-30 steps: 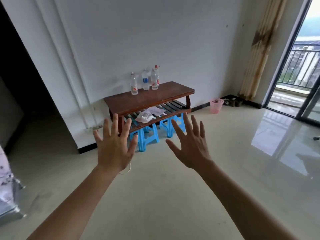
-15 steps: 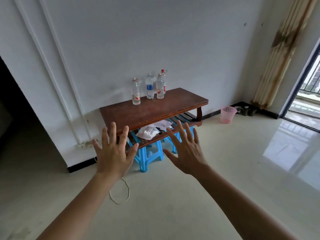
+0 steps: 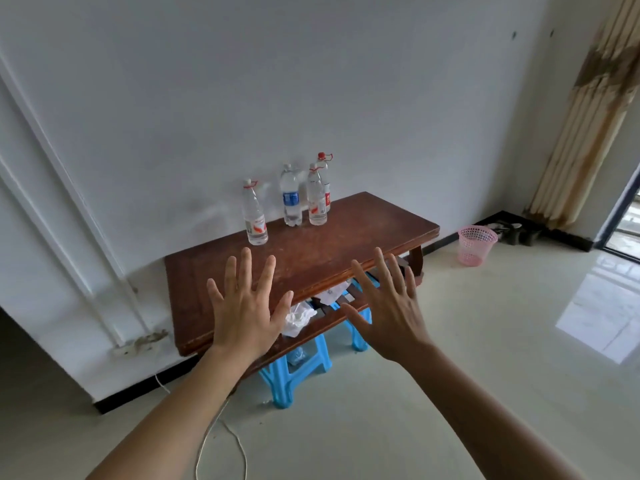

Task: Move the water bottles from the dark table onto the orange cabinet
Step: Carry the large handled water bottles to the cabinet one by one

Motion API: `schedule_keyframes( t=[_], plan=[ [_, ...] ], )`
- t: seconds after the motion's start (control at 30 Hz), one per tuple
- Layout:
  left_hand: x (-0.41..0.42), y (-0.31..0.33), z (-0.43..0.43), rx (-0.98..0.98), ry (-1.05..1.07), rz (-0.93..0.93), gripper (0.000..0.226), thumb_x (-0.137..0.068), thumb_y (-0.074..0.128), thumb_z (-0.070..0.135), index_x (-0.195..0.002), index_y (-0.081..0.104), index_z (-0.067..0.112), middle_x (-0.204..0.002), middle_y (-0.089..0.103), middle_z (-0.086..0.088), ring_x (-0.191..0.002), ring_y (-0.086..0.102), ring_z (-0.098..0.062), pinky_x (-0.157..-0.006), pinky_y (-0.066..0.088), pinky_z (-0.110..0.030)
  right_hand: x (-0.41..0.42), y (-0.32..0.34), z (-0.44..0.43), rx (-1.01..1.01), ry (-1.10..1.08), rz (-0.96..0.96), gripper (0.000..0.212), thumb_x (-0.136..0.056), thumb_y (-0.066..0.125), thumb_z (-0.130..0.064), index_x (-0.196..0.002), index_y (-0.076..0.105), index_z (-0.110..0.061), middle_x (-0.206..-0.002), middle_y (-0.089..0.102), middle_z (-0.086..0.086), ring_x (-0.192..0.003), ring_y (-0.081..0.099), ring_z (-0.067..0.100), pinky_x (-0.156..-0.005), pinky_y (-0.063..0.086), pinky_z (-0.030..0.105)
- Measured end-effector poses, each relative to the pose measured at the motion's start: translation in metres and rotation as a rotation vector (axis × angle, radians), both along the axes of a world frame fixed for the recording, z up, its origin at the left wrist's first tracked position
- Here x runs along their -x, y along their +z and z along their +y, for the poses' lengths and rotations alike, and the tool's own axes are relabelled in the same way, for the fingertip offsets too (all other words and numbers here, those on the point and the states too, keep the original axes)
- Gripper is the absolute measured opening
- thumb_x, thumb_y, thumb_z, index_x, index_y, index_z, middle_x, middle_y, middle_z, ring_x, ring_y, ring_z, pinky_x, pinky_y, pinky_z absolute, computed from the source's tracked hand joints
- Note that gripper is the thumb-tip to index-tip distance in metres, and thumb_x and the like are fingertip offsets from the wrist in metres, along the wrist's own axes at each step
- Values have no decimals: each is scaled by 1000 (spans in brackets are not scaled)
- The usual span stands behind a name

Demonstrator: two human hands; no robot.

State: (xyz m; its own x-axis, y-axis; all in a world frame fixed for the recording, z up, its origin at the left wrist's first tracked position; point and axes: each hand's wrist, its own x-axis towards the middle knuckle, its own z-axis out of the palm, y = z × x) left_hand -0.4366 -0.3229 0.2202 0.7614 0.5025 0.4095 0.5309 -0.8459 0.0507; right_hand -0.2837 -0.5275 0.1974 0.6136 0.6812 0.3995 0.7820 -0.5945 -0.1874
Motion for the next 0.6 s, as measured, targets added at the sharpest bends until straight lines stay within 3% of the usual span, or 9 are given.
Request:
schedule_keyframes(
  t=[0.1, 0.37, 0.6],
  plan=[
    [-77, 12, 46, -4, 33, 2, 76, -94, 18, 69, -158, 19, 29, -166, 6, -14, -152, 8, -37, -112, 18, -73, -81, 5, 50, -9, 15, -6, 79, -96, 12, -79, -162, 14, -35, -170, -1, 10, -156, 1, 37, -123, 0, 56],
    [-207, 25, 155, 30, 170, -32, 75, -96, 38, 63, -159, 15, 28, -166, 5, -15, -152, 10, -39, -111, 21, -71, -241, 26, 184, 9, 125, -93, 90, -95, 50, -67, -162, -3, -36, -169, -10, 10, -155, -5, 37, -122, -2, 58],
    [-283, -7, 249, 143, 243, -6, 81, -94, 37, 65, -159, 8, 27, -167, -2, -14, -153, 5, -37, -113, 19, -68, -338, 4, 281, 106, 193, -95, 95, -94, 53, -61, -161, -8, -34, -169, -16, 13, -155, -8, 39, -124, 1, 60]
  ],
)
